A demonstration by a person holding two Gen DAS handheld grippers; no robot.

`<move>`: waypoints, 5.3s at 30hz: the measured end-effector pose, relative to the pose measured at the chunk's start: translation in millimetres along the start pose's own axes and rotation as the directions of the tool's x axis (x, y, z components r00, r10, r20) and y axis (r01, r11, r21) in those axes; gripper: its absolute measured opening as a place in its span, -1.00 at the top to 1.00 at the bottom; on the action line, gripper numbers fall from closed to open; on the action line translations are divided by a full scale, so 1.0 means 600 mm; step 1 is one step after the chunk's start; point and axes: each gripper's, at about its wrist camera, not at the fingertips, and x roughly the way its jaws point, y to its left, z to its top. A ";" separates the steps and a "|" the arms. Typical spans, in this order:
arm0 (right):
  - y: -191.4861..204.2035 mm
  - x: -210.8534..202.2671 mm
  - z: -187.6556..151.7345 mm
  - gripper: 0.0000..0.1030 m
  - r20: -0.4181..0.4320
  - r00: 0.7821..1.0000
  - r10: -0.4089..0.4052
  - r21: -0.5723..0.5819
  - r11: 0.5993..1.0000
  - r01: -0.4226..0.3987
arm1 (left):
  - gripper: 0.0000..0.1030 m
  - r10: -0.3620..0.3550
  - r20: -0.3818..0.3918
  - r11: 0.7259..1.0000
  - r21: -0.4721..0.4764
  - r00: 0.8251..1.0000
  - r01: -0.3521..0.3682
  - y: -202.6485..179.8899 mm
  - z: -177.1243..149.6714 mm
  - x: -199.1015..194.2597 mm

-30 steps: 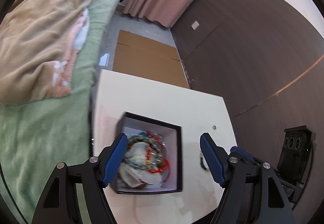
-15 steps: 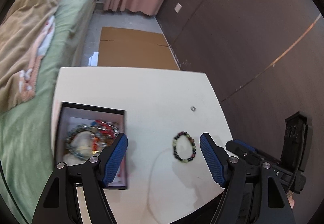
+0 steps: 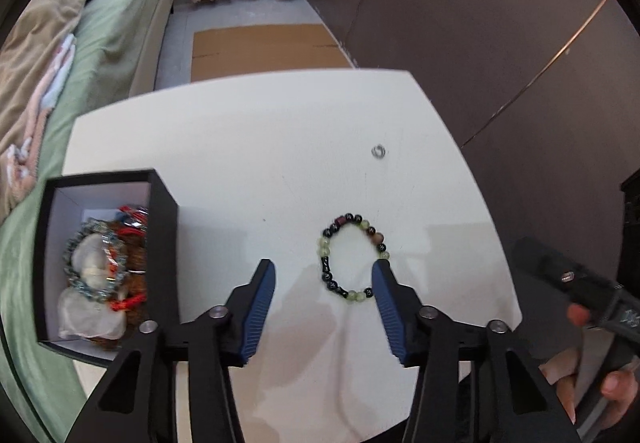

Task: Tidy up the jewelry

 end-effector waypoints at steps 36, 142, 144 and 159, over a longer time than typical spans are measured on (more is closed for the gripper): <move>0.034 0.132 0.056 -0.35 0.046 0.995 -0.094 -0.212 0.972 0.101 | 0.87 -0.103 0.149 0.995 0.024 0.983 0.100 0.030 0.065 -0.040; 0.214 -0.150 -0.090 -1.00 0.152 0.988 0.039 -0.269 0.963 0.003 | -0.99 0.114 0.433 0.992 -0.001 0.894 -0.126 0.074 -0.169 -0.347; 0.210 -0.153 -0.101 -1.00 0.148 0.988 0.039 -0.278 0.961 0.004 | -0.99 0.135 0.445 0.989 -0.009 0.885 -0.146 0.070 -0.183 -0.347; 0.196 -0.181 -0.168 -1.00 0.211 0.977 0.012 -0.326 0.944 0.059 | -0.99 0.213 0.525 0.970 -0.012 0.824 -0.243 0.049 -0.250 -0.322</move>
